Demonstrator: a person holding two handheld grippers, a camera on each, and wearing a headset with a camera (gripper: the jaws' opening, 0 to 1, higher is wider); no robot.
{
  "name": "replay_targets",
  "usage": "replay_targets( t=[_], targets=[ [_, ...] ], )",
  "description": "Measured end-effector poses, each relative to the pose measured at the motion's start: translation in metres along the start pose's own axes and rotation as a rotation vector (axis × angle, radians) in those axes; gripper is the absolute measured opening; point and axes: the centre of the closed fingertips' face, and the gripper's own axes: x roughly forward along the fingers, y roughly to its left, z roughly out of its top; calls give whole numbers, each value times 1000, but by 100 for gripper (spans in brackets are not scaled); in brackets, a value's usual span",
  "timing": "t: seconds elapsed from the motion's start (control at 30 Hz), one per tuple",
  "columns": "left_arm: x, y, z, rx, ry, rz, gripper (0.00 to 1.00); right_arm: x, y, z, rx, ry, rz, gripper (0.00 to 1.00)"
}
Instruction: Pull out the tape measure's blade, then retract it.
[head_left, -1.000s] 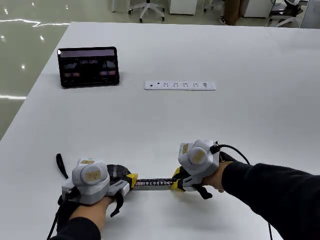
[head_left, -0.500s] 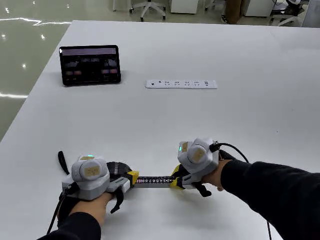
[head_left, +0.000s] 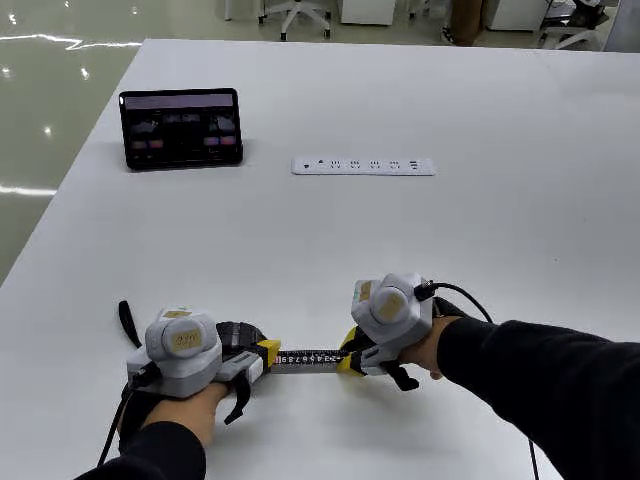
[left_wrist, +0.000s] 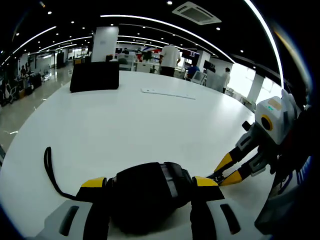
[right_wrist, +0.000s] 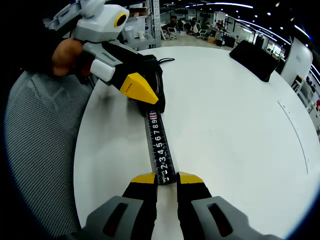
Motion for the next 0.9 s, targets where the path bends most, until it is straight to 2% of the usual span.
replay_targets(
  t=[0.17, 0.3, 0.53, 0.67, 0.9],
  targets=[
    [0, 0, 0, 11, 1, 1, 62, 0, 0, 0, 2, 4, 3, 10],
    [1, -3, -3, 68, 14, 7, 62, 5, 7, 6, -4, -6, 13, 10],
    [1, -2, -2, 64, 11, 10, 62, 8, 8, 13, -7, -13, 13, 10],
    [1, 0, -2, 42, 10, 8, 62, 11, 9, 17, -1, -25, 10, 10],
    [1, 0, -1, 31, 8, 6, 62, 15, 10, 25, -31, -33, 16, 10]
  ],
)
